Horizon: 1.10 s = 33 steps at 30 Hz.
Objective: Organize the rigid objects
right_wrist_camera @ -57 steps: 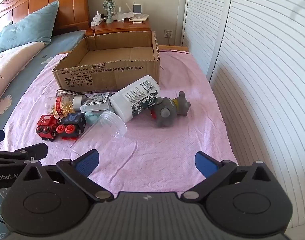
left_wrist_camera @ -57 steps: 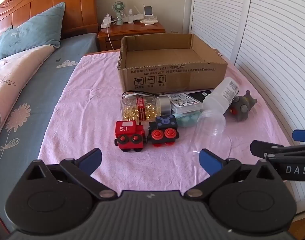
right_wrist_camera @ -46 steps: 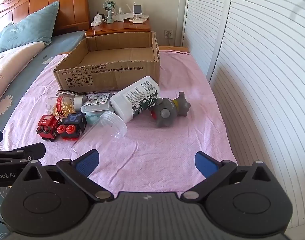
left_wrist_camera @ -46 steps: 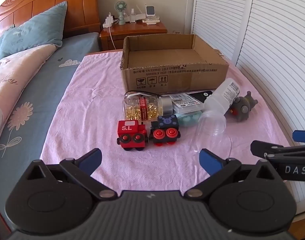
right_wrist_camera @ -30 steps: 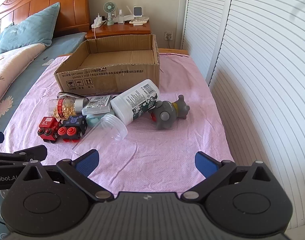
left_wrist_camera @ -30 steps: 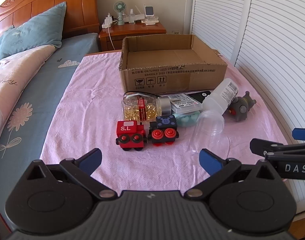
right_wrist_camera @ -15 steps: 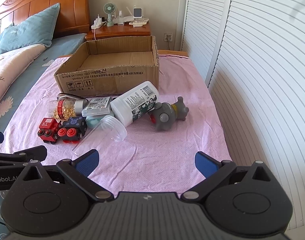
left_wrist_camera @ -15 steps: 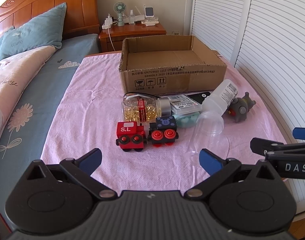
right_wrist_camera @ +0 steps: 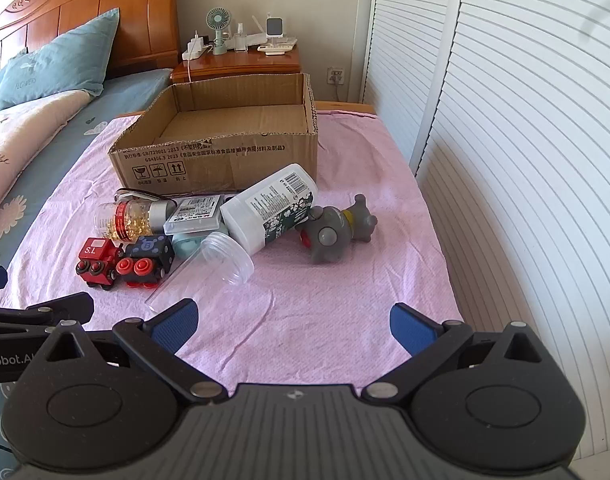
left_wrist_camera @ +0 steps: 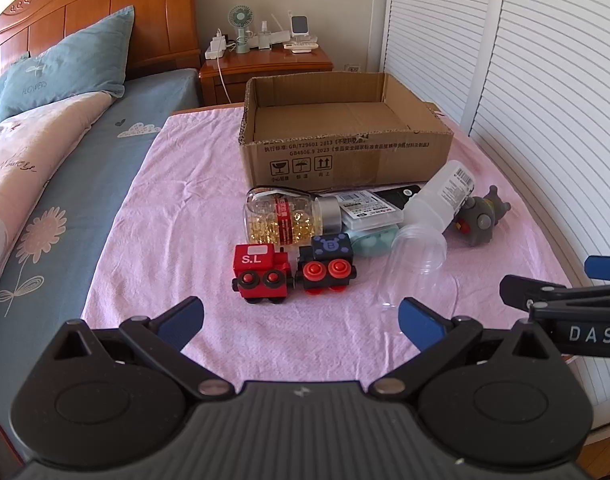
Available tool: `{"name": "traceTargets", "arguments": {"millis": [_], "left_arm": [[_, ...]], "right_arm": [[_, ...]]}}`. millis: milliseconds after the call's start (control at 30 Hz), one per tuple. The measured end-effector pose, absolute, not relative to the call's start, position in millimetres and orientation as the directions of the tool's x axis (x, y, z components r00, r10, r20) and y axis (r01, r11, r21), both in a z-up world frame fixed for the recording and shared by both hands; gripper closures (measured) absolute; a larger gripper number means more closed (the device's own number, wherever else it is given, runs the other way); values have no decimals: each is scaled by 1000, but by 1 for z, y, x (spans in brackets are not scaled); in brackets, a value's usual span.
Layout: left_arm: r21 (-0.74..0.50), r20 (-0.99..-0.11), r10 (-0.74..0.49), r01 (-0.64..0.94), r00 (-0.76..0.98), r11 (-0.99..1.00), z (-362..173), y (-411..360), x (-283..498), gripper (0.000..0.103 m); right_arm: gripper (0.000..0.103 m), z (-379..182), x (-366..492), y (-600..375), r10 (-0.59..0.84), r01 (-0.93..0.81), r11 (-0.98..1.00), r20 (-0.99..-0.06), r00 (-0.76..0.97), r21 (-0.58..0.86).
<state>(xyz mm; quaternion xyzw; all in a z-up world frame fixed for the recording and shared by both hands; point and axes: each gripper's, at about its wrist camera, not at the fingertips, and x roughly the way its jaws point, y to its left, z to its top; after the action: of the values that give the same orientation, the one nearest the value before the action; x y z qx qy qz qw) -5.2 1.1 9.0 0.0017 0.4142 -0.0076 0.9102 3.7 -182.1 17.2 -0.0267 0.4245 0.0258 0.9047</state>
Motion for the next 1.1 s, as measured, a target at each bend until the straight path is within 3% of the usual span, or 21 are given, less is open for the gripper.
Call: {"name": "traceTargets", "arguments": {"millis": [1100], "left_arm": [[13,-729,-28,54,684,998,7,6,3,1]], "right_arm": [[0,16,11,-177,34,-107,993,-759,651,-47]]}}
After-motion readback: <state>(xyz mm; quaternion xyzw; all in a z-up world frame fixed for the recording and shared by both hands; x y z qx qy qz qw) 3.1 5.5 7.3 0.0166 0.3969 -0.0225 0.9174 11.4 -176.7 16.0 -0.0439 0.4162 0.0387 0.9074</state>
